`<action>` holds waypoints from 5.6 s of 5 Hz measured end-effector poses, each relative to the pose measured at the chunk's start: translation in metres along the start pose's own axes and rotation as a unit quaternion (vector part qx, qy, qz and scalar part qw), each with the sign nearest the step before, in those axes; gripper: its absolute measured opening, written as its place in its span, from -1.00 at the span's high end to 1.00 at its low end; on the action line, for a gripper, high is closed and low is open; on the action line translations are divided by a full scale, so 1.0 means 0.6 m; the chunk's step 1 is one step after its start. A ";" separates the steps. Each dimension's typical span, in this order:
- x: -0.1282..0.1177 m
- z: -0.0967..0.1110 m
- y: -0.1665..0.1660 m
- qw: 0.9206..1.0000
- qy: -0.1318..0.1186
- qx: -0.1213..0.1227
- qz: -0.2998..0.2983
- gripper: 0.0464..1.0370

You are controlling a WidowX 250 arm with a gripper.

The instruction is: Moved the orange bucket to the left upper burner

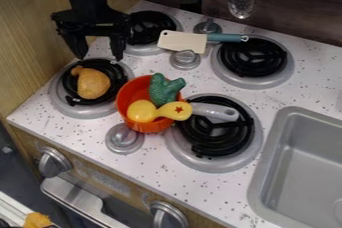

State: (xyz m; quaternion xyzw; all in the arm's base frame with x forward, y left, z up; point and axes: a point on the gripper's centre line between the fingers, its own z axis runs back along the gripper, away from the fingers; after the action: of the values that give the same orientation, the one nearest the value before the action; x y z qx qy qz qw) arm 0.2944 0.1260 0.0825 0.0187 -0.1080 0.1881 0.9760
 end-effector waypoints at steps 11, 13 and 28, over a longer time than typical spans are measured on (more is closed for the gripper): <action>-0.123 -0.033 -0.035 0.995 0.023 -0.015 0.092 -0.92; -0.113 -0.049 -0.037 0.995 0.008 -0.019 0.102 -0.92; -0.084 -0.078 -0.095 0.990 -0.015 -0.064 0.126 0.93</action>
State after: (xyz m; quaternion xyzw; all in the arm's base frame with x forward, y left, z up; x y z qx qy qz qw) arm 0.2797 0.0584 0.0262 -0.0544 -0.1362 0.3016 0.9421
